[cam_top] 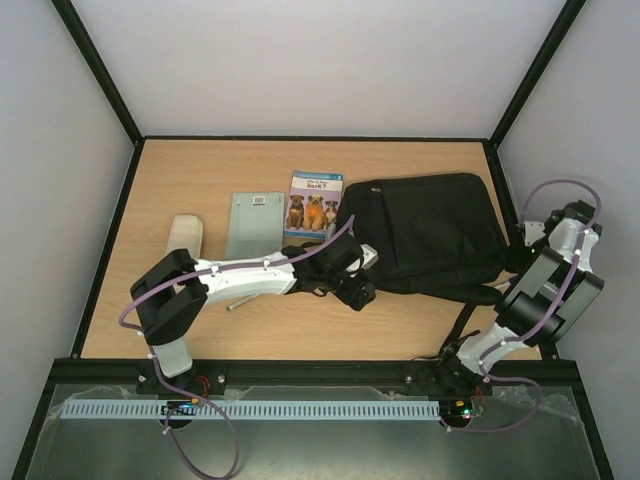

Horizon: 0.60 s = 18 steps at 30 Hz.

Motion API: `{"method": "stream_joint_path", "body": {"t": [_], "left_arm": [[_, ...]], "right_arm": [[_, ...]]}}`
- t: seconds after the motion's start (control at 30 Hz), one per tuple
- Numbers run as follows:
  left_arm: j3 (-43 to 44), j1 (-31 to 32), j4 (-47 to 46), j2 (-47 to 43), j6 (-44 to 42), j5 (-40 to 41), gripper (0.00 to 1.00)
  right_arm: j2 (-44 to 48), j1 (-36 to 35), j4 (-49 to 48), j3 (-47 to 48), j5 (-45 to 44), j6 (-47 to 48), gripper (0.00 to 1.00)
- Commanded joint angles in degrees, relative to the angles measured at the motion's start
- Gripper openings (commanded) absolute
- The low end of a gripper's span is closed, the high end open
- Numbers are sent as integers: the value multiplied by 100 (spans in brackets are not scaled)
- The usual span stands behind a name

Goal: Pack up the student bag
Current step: Pick up the stationery from the corner of the board.

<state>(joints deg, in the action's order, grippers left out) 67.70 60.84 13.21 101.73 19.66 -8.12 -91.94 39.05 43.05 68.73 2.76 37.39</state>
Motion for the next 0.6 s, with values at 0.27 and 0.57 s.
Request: {"method": "stream_joint_path", "body": {"t": [0.27,0.57], "left_arm": [[-194,21,-75,-419,67,-54,91],[-306,19,-165,-376,169,-32,91]], "right_arm": [[-1219,191,-538,122,24,126,49],[-1589,191,-948,-130,-392,356,42]]}}
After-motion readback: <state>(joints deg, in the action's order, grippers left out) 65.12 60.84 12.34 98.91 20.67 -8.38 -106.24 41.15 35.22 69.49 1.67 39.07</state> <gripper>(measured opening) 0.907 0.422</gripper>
